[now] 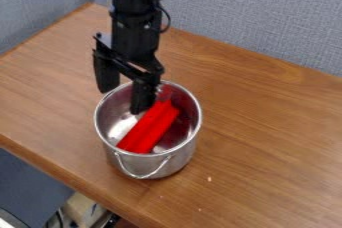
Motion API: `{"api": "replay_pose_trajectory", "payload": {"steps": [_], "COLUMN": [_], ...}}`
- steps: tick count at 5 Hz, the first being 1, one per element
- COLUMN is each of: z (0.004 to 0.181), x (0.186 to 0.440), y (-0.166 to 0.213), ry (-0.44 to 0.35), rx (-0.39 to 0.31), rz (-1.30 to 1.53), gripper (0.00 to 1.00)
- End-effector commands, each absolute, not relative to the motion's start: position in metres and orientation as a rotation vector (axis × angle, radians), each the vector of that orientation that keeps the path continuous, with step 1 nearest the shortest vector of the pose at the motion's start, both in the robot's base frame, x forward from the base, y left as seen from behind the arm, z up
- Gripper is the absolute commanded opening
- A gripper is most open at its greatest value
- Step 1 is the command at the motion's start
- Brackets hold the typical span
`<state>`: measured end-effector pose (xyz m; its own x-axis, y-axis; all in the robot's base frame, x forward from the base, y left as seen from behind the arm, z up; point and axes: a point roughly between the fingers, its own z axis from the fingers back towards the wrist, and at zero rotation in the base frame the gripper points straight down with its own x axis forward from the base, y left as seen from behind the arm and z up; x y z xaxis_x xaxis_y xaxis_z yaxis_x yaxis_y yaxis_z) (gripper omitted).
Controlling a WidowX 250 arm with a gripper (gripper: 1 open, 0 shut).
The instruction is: Move the red object from the metal pot to the table
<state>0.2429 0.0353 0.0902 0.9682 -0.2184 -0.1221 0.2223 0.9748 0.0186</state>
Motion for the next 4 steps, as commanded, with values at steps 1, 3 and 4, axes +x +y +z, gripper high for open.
{"api": "replay_pose_trajectory", "payload": {"steps": [1, 3, 4], "z": [0.107, 0.11, 0.114], "x": [0.246, 0.256, 0.249], "y": [0.049, 0.058, 0.062], "ry": [0.073, 0.086, 0.067], "rx": [0.051, 0.043, 0.051], "rz": [-0.256, -0.226, -0.214], "gripper": [1.0, 1.0, 1.0]}}
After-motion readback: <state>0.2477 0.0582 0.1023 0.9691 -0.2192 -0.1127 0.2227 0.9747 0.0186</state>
